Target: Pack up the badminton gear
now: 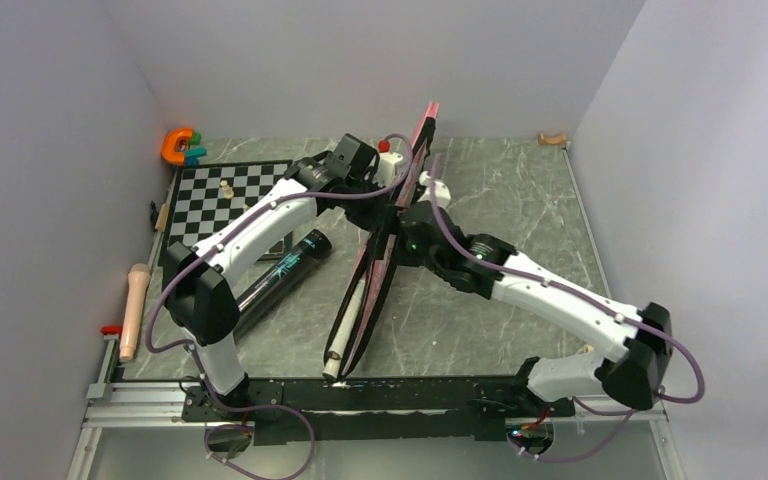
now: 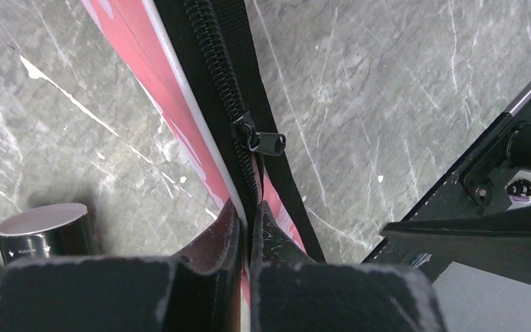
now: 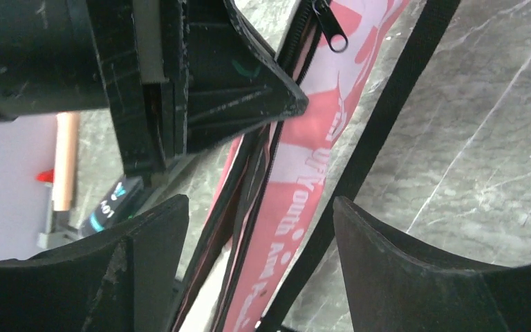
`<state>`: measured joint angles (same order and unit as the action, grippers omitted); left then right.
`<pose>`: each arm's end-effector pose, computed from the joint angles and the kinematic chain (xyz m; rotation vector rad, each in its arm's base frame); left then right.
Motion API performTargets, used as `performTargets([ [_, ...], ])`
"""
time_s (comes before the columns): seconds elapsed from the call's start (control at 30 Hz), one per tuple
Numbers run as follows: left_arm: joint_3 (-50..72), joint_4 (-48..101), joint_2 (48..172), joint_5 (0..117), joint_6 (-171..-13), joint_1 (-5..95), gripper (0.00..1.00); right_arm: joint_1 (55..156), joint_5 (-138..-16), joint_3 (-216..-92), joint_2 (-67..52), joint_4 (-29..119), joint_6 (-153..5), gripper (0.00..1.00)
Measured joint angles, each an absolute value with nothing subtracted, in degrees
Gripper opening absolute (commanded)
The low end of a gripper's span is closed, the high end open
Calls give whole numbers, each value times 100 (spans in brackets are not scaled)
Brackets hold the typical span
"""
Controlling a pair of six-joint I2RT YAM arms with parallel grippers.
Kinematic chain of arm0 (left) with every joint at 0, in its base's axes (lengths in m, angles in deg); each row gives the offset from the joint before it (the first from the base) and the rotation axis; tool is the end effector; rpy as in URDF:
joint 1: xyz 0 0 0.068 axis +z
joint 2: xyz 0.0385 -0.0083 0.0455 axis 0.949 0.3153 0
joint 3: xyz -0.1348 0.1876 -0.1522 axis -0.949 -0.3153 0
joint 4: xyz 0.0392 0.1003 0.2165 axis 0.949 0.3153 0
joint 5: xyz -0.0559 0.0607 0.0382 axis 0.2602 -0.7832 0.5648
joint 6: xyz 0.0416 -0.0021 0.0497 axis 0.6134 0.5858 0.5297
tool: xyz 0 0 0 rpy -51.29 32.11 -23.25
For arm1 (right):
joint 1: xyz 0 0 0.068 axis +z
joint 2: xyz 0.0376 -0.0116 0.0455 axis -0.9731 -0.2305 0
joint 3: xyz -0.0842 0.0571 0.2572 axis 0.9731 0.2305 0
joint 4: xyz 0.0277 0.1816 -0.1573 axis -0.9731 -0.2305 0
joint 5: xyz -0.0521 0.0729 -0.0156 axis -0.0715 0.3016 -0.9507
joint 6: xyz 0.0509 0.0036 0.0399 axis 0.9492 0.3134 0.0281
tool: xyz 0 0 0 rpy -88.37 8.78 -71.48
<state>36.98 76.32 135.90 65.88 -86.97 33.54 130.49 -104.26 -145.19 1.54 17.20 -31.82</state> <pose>0.2880 -0.2431 0.3293 0.8106 2.4004 -0.6660 0.1715 0.2061 0.3384 0.1069 2.2045 0.6756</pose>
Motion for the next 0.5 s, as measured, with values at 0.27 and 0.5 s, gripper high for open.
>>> performTargets([
  [0.27,3418,7604,13441,6551,-8892,3389,0,13259,-10754,-14775,-801,1786,-3576,76],
  [0.5,3228,7453,13111,6505,-8955,3437,0,13399,-11001,-14913,-841,1805,-3781,60],
])
